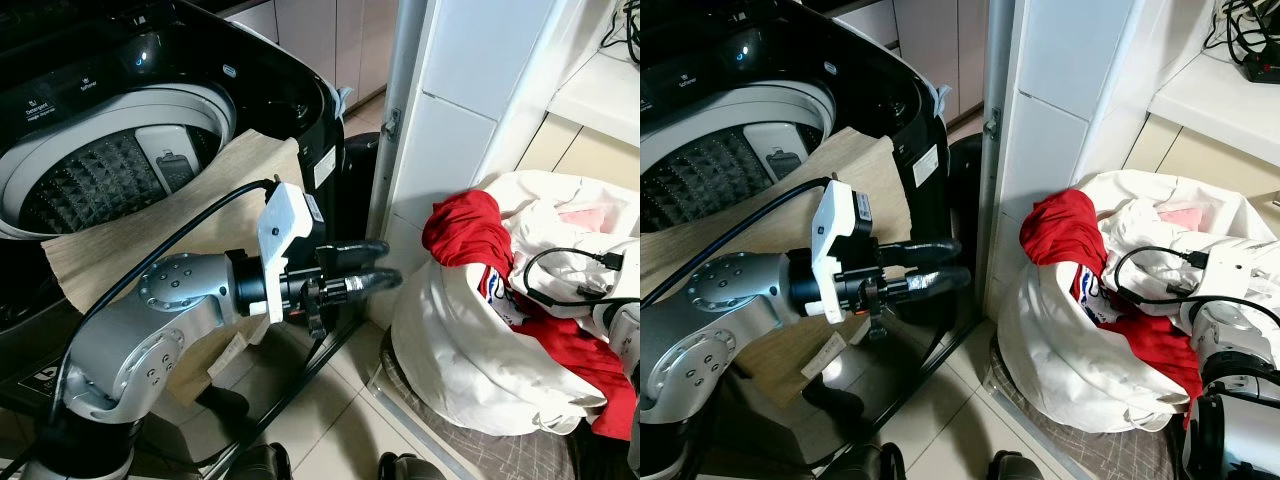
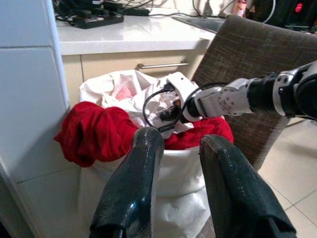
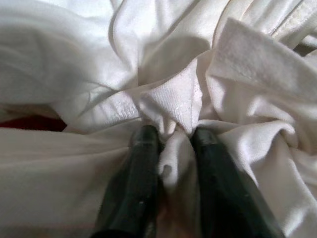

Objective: Clothes washing

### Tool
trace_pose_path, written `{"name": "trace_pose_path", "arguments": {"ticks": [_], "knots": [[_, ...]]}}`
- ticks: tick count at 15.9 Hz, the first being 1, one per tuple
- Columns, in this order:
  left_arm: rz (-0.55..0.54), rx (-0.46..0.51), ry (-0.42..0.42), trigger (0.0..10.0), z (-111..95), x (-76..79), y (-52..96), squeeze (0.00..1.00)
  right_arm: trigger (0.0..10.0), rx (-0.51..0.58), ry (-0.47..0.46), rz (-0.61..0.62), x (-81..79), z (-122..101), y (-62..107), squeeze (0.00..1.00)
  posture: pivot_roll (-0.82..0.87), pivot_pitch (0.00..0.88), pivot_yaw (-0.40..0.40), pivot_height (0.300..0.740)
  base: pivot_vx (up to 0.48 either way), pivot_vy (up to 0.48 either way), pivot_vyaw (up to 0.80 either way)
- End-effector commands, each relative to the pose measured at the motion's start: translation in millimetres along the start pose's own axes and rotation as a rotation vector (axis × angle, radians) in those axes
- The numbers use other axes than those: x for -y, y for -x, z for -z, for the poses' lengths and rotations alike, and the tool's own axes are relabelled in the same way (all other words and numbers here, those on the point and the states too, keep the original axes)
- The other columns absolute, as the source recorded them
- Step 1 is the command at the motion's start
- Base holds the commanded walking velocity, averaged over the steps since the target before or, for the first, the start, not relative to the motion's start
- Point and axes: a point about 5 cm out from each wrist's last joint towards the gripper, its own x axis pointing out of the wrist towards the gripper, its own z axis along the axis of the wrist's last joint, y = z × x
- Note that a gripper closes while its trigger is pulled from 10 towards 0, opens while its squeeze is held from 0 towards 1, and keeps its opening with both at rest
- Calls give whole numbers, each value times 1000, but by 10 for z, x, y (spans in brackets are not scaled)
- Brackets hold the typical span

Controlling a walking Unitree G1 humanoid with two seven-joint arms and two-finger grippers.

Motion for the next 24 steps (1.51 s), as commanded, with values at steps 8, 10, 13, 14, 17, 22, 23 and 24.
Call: {"name": "trace_pose_path", "arguments": {"ticks": [8, 10, 13, 14, 17, 22, 23, 24], "knots": [[-213, 99, -85, 10000, -107, -226, 33, 0, 0, 376, -76, -310, -102, -837, 460, 0, -49, 58, 22, 740, 0, 0, 0], [-277, 118, -113, 10000, -154, -302, 19, 0, 0, 472, -129, -545, -238, -1149, 803, 0, -62, 49, 19, 740, 0, 0, 0], [-297, 157, -141, 10000, -263, -357, -71, 0, 0, 590, -142, -950, -590, -1508, 1436, 0, -69, 35, 11, 740, 0, 0, 0], [-309, 175, -145, 10000, -295, -378, -105, 0, 0, 624, -155, -1070, -711, -1586, 1638, 0, -73, 31, 10, 740, 0, 0, 0], [-361, 257, -153, 10000, -415, -438, -189, 0, 0, 709, -260, -1325, -1003, -1801, 2056, 0, -79, 21, 1, 740, 0, 0, 0], [-227, 480, -26, 10000, -628, -242, -404, 1000, 0, 629, -438, -1568, -1273, -1870, 2310, 0, -76, 22, -30, 740, 0, 0, 0], [-246, 444, -53, 10000, -564, -250, -493, 1000, 0, 581, -461, -1604, -1344, -1830, 2336, 0, -78, 25, -37, 740, 0, 0, 0], [-266, 451, -47, 10000, -556, -267, -554, 1000, 0, 557, -465, -1618, -1388, -1792, 2343, 0, -80, 27, -38, 740, 0, 0, 0]]}}
